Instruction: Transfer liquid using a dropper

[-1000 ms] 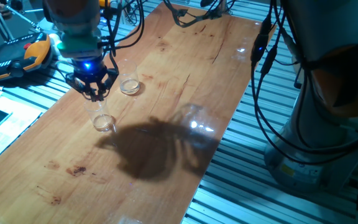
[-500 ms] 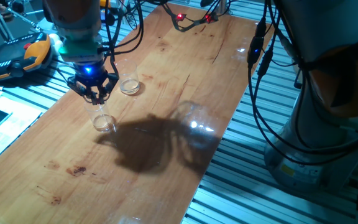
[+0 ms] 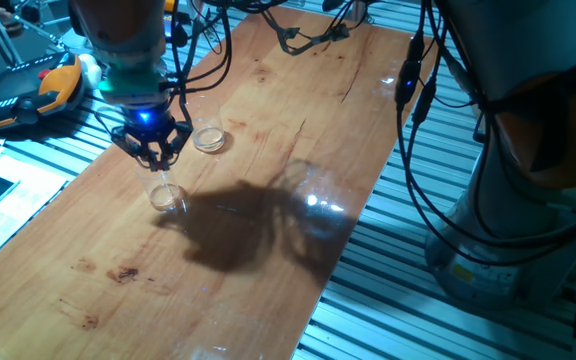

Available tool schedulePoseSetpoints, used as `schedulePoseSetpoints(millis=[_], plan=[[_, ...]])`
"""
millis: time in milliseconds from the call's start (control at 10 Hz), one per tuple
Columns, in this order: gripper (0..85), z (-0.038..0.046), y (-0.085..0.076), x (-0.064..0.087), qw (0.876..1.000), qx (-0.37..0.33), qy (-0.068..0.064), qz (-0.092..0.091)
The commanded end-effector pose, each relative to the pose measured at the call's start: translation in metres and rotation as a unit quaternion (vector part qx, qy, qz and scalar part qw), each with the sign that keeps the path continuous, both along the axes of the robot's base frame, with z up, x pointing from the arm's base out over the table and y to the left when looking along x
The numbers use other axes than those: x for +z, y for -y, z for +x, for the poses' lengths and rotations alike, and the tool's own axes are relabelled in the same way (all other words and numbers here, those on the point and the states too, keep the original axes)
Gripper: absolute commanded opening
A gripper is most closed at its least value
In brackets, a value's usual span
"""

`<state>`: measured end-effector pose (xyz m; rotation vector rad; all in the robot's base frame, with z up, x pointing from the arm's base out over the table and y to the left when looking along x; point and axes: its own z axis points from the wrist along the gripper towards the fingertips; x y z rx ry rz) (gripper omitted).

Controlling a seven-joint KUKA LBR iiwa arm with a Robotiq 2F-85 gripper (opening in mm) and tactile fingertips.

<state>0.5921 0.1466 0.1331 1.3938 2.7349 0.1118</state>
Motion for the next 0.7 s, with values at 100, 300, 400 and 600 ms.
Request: schedulePoseSetpoints(millis=[100, 300, 400, 600], plan=[[17.3, 0.0006, 0.0007, -0.0012, 1.000, -0.001, 0.000, 0.001], [17.3, 0.0017, 0.0022, -0.0028, 1.000, -0.001, -0.001, 0.001], [17.3, 0.0023, 0.0030, -0.0029, 1.000, -0.001, -0.001, 0.001], [17.3, 0.0031, 0.0041, -0.0044, 1.000, -0.001, -0.002, 0.002]])
